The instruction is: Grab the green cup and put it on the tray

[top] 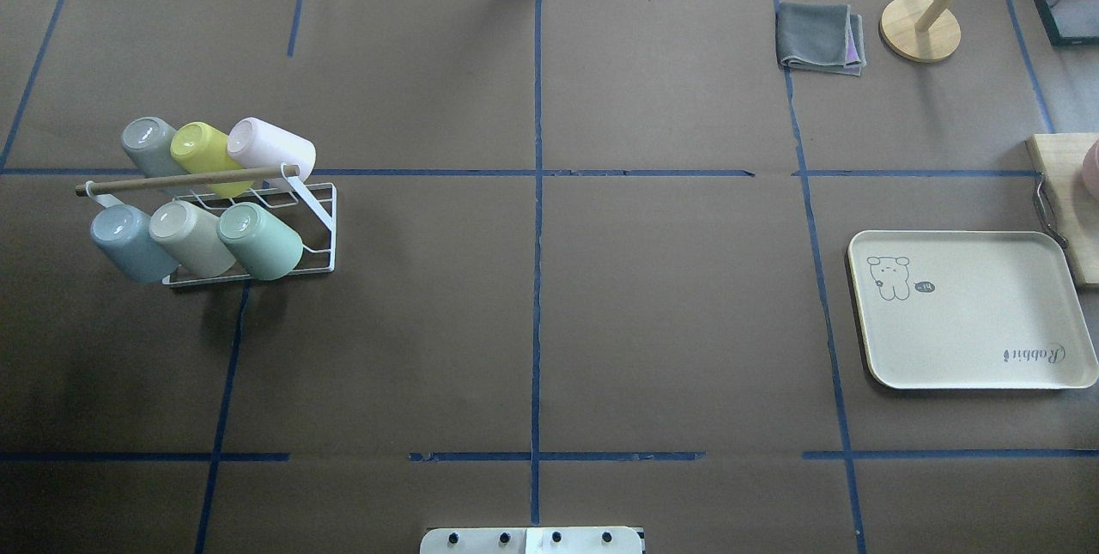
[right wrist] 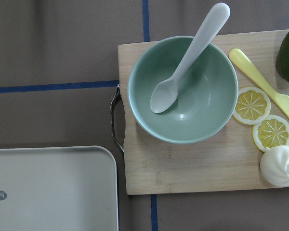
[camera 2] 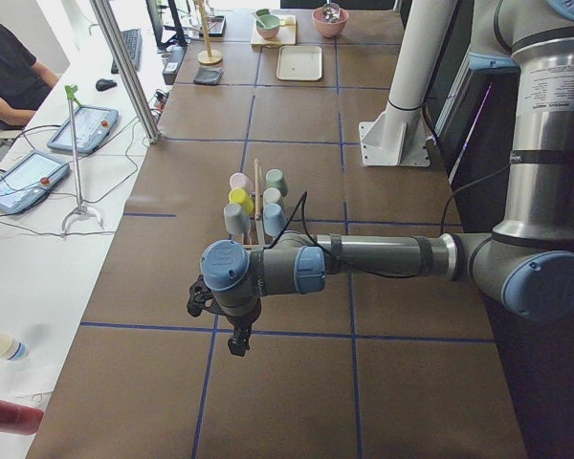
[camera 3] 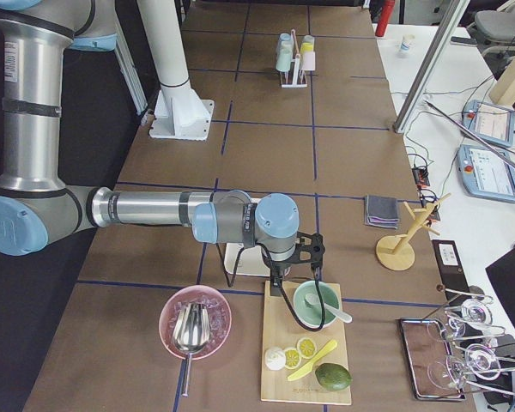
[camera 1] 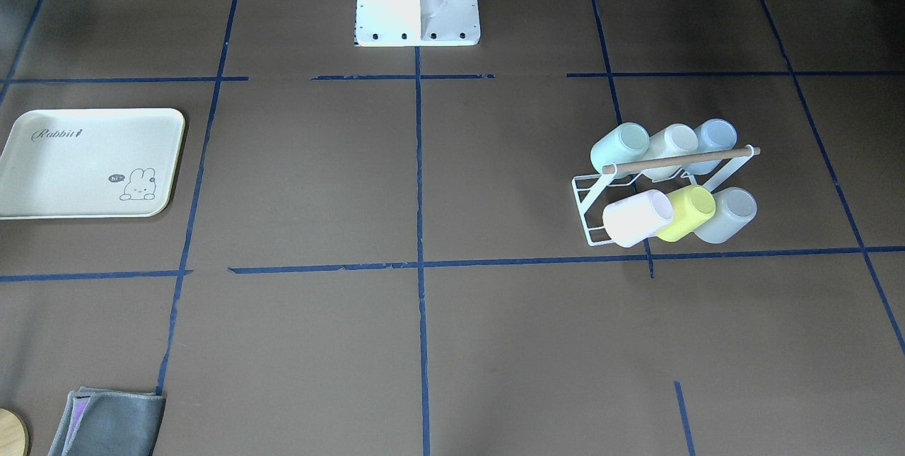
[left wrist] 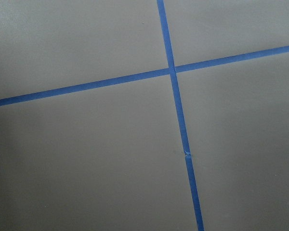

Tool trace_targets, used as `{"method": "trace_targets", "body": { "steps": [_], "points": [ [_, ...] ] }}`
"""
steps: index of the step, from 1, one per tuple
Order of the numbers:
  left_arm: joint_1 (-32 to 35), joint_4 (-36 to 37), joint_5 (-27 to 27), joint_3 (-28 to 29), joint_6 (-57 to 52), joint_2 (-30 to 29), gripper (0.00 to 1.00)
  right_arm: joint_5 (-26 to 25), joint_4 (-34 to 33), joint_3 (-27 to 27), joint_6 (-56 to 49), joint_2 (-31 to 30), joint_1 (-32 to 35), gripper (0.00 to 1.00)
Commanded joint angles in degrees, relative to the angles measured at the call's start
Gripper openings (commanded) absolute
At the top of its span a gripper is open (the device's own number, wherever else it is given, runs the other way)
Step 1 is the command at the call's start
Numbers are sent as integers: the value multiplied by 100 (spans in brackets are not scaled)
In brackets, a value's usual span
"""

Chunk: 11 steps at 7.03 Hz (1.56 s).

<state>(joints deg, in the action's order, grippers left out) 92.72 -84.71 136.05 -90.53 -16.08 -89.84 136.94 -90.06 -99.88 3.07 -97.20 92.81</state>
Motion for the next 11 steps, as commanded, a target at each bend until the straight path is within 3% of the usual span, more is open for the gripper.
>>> {"method": "trace_targets", "body": {
  "steps": [1, 7, 10, 11],
  "points": [
    [0, -1, -9, 9, 0, 2, 100, -36, 6, 4, 0, -9, 1, 100],
    [-53, 42, -26, -44, 0, -234, 100, -45, 50, 4, 0, 0, 1, 100],
    [-61, 42, 0, -62, -18, -534, 100, 296, 42, -58, 551, 114, -113, 100],
    [-70, 42, 0, -79, -9, -534, 100, 420, 59, -40, 797, 114, -470, 100]
  ]
}}
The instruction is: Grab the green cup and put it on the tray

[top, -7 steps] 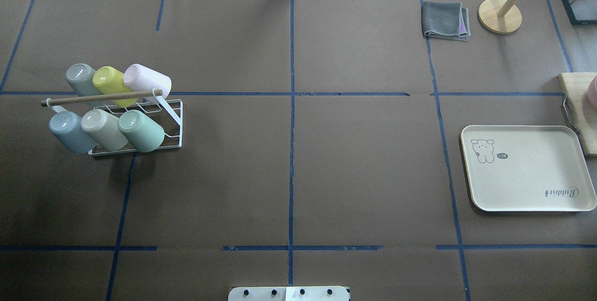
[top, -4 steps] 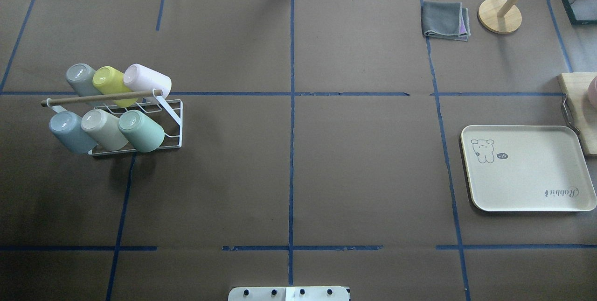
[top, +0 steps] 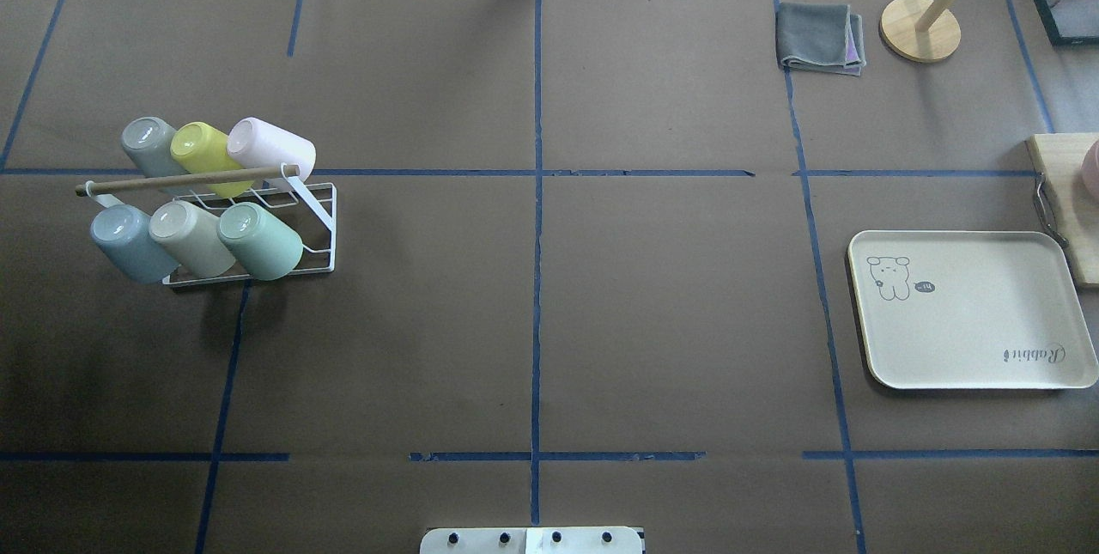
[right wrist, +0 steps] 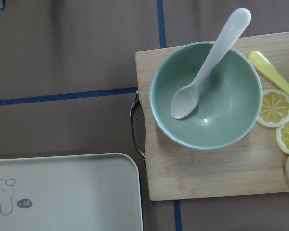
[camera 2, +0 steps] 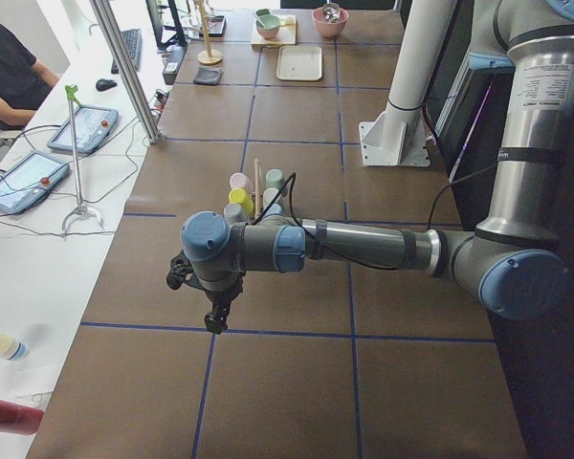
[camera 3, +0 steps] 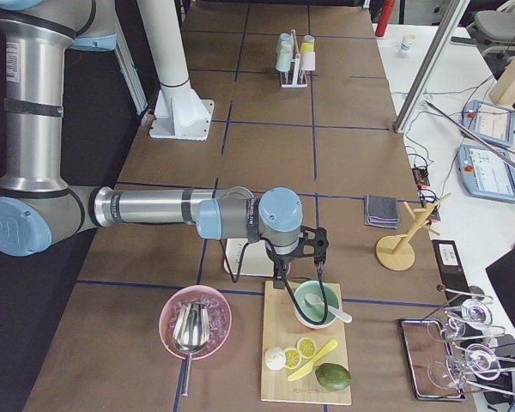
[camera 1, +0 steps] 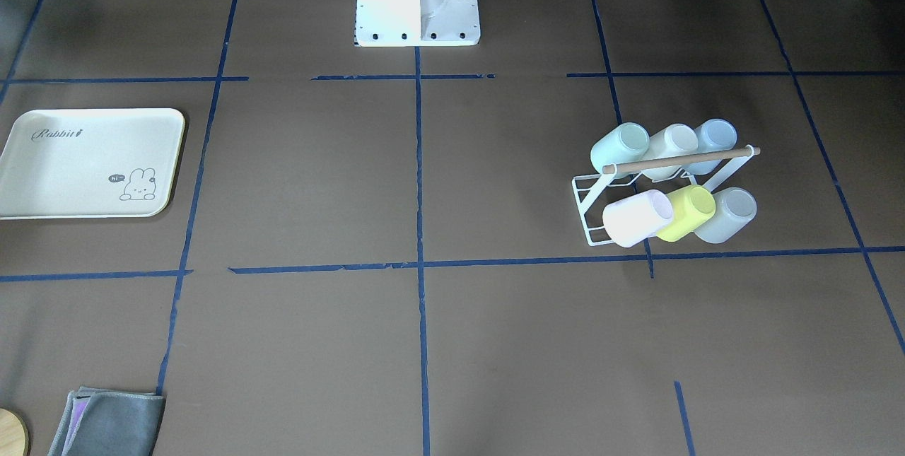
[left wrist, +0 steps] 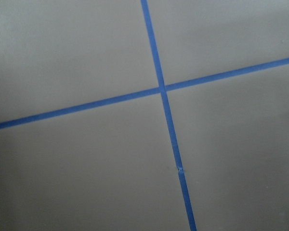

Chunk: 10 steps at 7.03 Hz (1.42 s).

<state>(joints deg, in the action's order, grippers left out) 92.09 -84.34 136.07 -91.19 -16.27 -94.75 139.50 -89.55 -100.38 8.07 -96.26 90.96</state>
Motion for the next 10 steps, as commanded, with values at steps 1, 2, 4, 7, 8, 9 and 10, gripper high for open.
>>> {"method": "trace_targets", "body": {
  "steps": [1, 2, 4, 7, 8, 9, 10],
  "points": [
    [-24, 6, -1, -12, 9, -43, 100, 139, 164, -60, 335, -67, -585, 100],
    [-85, 6, -1, -12, 18, -43, 100, 104, 671, -78, 701, -268, -753, 100],
    [-95, 14, 16, -30, 27, -35, 100, -194, 2556, -61, 2306, -768, -1209, 99],
    [-95, 6, 25, -56, 27, -35, 100, -772, 3242, -35, 3345, -1079, -2087, 100],
    [-95, 6, 25, -65, 27, -35, 100, -1001, 3251, 35, 3411, -1079, -2387, 100],
    [-95, 6, 25, -65, 27, -35, 100, -1117, 3355, 227, 3411, -1079, -2572, 100],
    [-95, 6, 34, -83, 27, -35, 100, -1127, 3887, 673, 3437, -1079, -2687, 100]
  ]
}}
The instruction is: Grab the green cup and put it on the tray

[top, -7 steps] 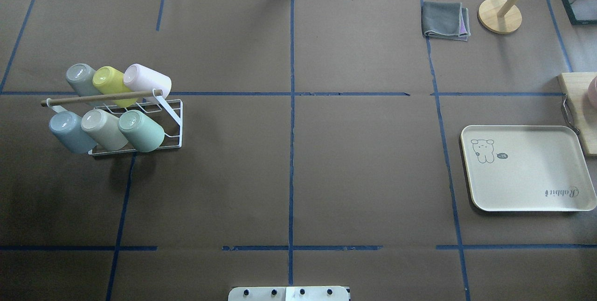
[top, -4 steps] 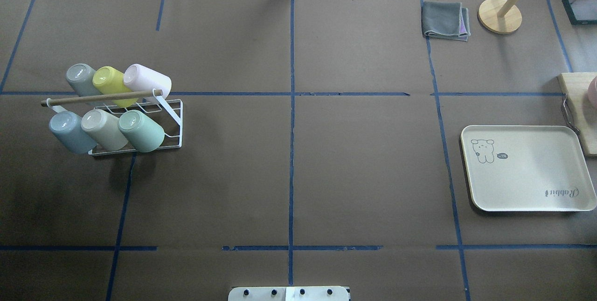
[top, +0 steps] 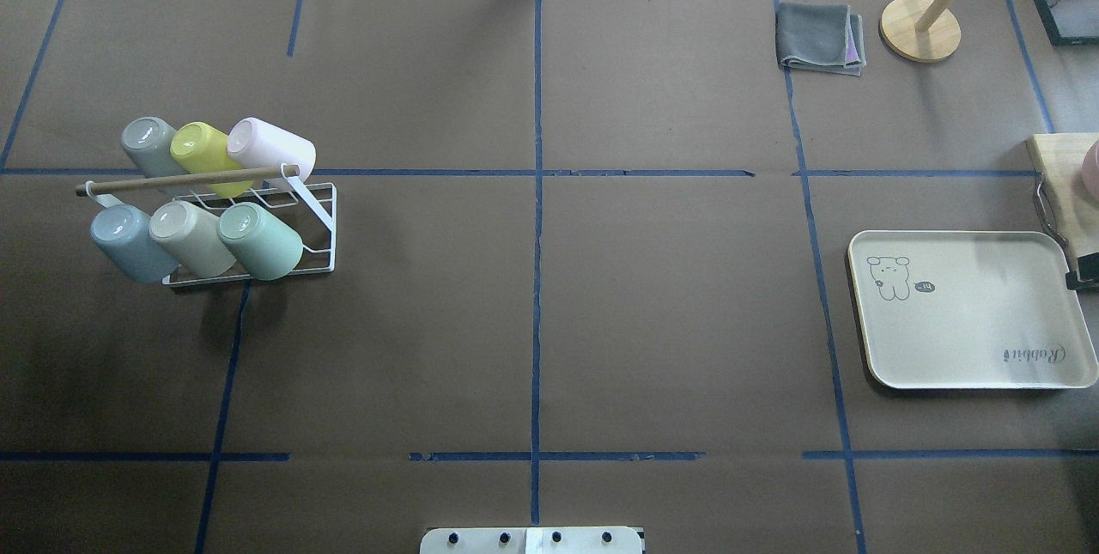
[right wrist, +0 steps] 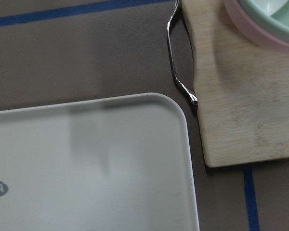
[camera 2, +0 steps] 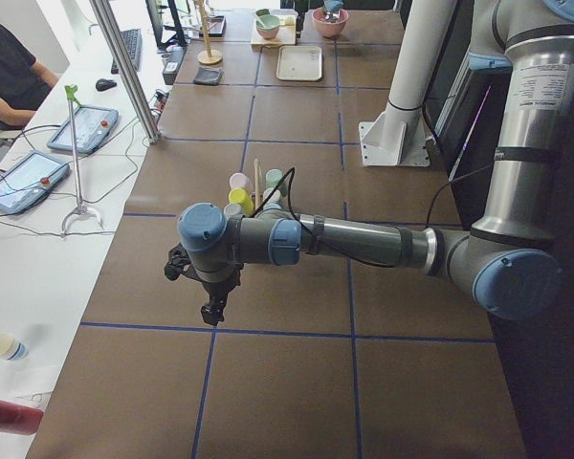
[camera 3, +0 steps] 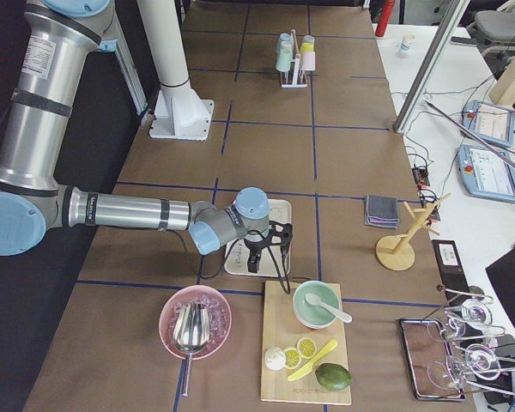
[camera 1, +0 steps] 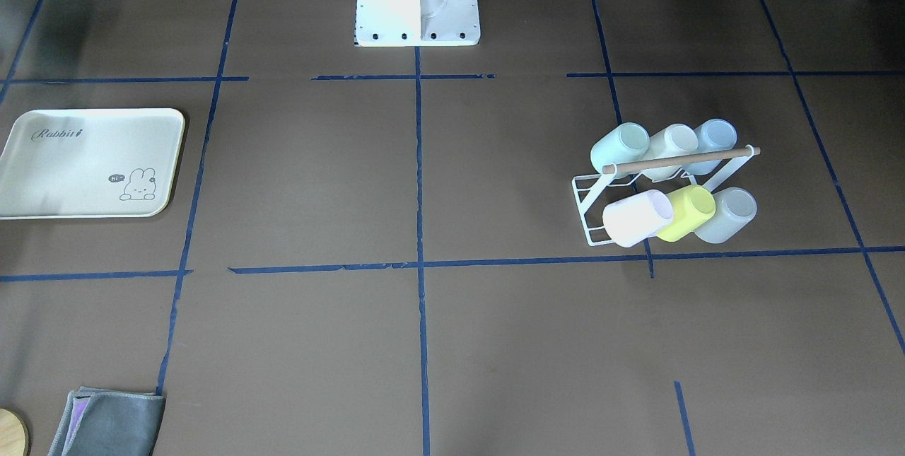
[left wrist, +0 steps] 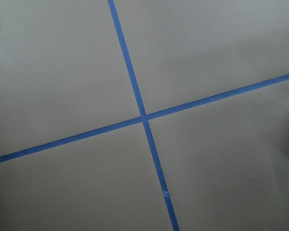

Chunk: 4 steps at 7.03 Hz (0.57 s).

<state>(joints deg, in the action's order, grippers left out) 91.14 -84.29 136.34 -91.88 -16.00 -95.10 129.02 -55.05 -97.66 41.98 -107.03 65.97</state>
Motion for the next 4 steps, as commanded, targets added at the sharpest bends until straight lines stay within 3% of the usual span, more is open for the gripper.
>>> {"method": "trace_targets", "body": {
  "steps": [1, 2, 4],
  "points": [
    [0, 0, -2, -58, 0, 0, 100, -70, 930, 580, 552, 24, -355, 100],
    [0, 0, -2, -76, 0, 0, 100, -131, 1092, 590, 949, 59, -670, 100],
    [0, 0, -11, -102, 0, 0, 100, -123, 1111, 731, 874, 16, -665, 100]
  ]
}}
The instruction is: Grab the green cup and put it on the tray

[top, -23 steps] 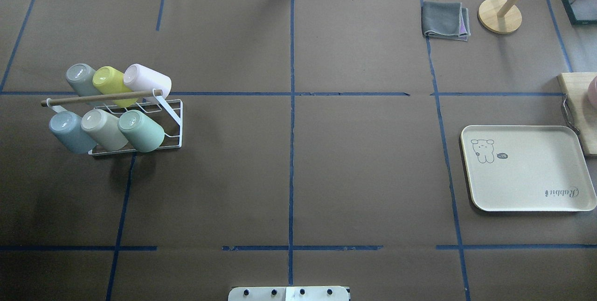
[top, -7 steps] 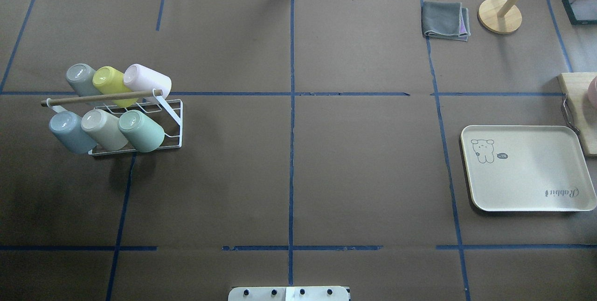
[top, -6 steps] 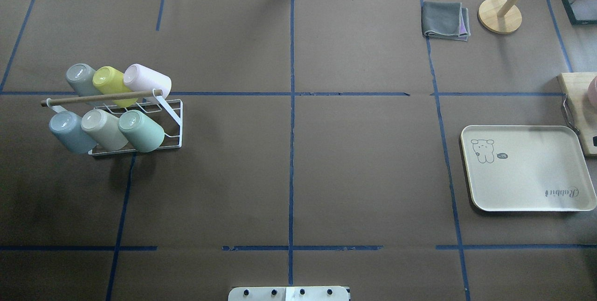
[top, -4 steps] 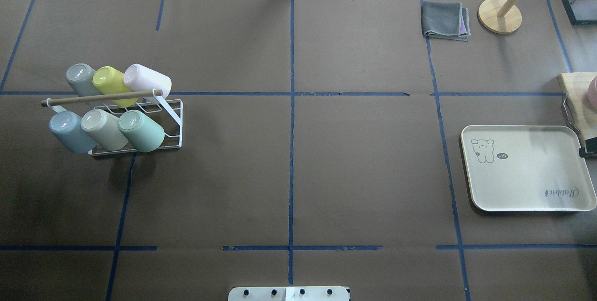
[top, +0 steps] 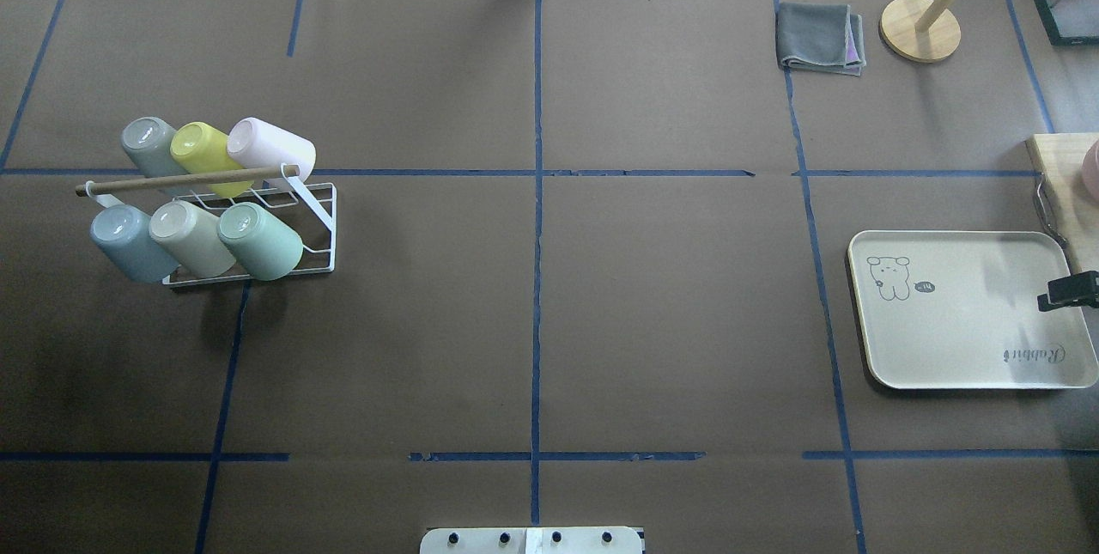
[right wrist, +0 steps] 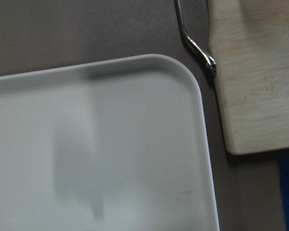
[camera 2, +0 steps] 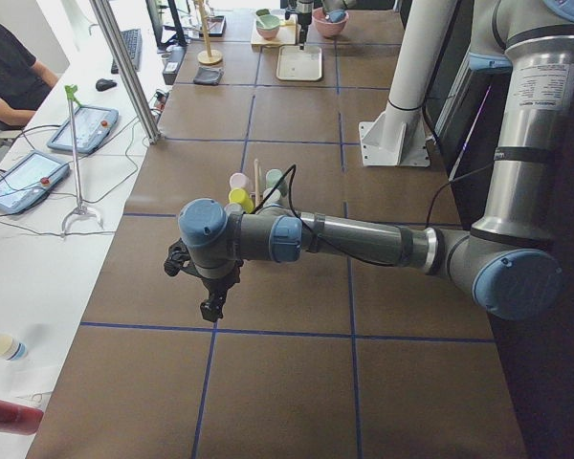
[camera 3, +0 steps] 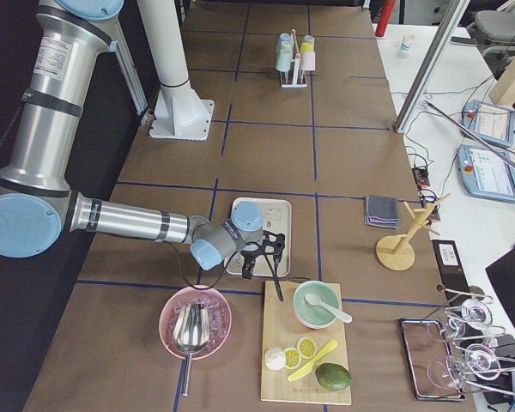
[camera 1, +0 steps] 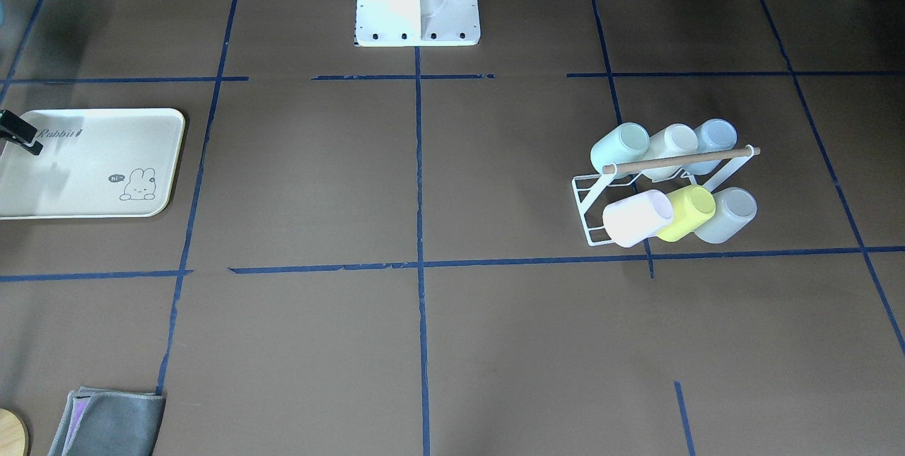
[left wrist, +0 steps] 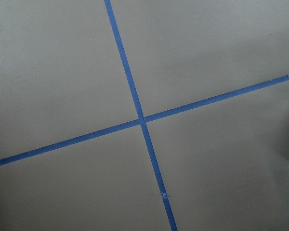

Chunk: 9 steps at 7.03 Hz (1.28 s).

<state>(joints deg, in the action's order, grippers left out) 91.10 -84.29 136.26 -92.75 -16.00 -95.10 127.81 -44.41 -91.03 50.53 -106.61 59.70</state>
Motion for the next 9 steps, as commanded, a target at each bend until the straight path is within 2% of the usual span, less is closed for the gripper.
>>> {"method": "trace_targets", "body": {
  "steps": [1, 2, 4, 6, 9],
  "points": [
    [4, 0, -12, -94, 9, 0, 100, 7, 186, 294, 10, -9, -37, 100],
    [4, 0, -12, -121, 9, 0, 100, 16, 379, 427, 10, 9, -37, 99],
    [4, 0, -21, -121, 9, -9, 100, 60, 381, 438, 19, 26, -28, 86],
    [-5, 0, -21, -121, 9, -35, 100, 78, 389, 429, 10, 26, 7, 85],
    [-14, 0, -38, -121, 9, -88, 100, 122, 389, 437, -68, 0, 243, 75]
  ]
}}
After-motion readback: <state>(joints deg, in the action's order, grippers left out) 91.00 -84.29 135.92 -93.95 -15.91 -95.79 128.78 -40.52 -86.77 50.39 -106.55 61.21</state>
